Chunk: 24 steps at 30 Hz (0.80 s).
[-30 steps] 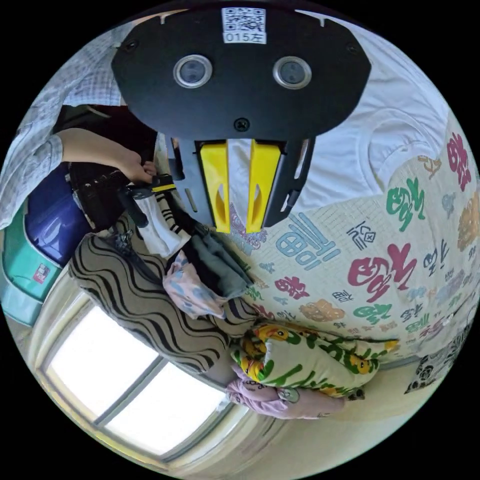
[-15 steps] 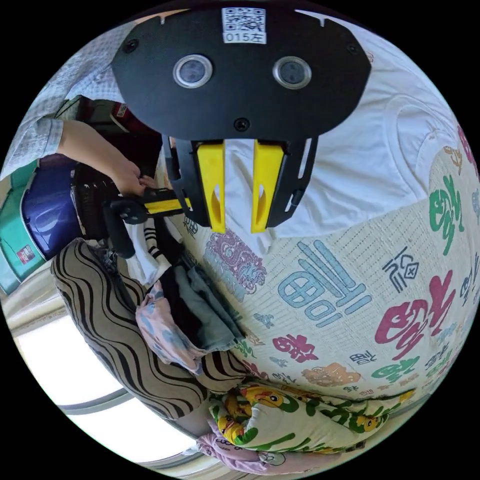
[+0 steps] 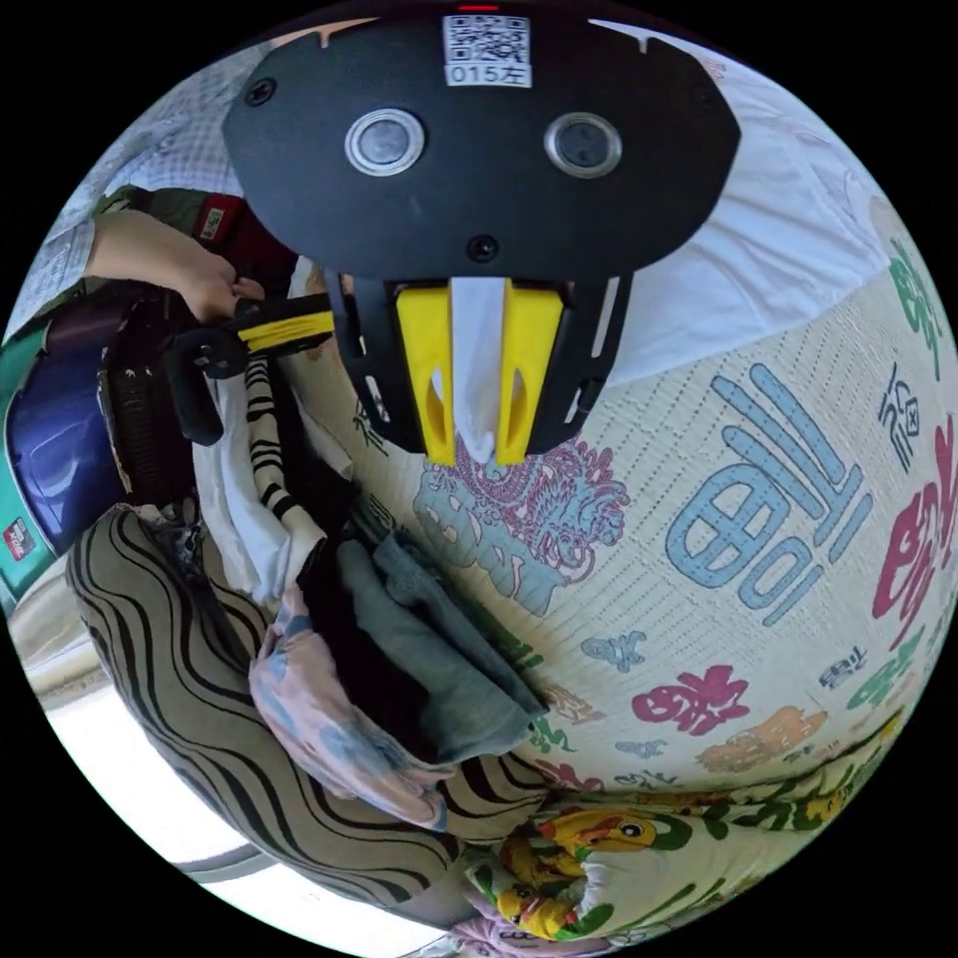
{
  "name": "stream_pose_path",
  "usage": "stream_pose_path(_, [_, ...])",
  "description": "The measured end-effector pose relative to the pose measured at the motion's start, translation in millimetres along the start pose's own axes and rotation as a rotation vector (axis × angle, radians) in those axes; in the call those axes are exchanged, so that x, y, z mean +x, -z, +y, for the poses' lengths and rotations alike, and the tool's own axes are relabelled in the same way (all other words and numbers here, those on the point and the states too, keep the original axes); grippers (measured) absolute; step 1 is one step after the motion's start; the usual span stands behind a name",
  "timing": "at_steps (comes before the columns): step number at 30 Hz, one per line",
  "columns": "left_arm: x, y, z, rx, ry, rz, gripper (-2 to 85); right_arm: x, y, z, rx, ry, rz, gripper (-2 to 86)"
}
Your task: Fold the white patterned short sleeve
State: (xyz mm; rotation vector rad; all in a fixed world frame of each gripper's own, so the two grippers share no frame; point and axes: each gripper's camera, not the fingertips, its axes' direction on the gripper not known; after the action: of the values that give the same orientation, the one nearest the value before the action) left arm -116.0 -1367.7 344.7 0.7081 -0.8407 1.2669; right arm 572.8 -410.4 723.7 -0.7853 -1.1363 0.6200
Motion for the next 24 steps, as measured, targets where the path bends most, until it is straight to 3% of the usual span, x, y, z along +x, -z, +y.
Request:
stream_pose_path(4, [12,93,24,0.234,0.014,0.114,7.0,-38,-28,-4,-0.017,0.068,0.05,-0.5])
stream_pose_path(7, [7,183,89,0.413,0.105,0.123,7.1,-86,-57,-13,-0.029,0.16,0.081,-0.5])
stream_pose_path(9, [-19,250,171,0.49,0.286,0.045,7.1,-137,-88,-27,-0.043,0.269,0.093,-0.5])
stream_pose_path(15, [-98,398,416,0.508,0.919,-0.372,6.8,-290,-214,-68,-0.149,0.59,0.054,-0.1])
stream_pose_path(17, [-111,429,466,0.529,1.024,-0.41,6.8,-342,-265,-77,-0.208,0.685,0.022,0.2])
stream_pose_path(24, [-151,463,506,0.565,1.028,-0.212,7.5,-525,-469,-102,-0.39,0.942,0.064,5.3])
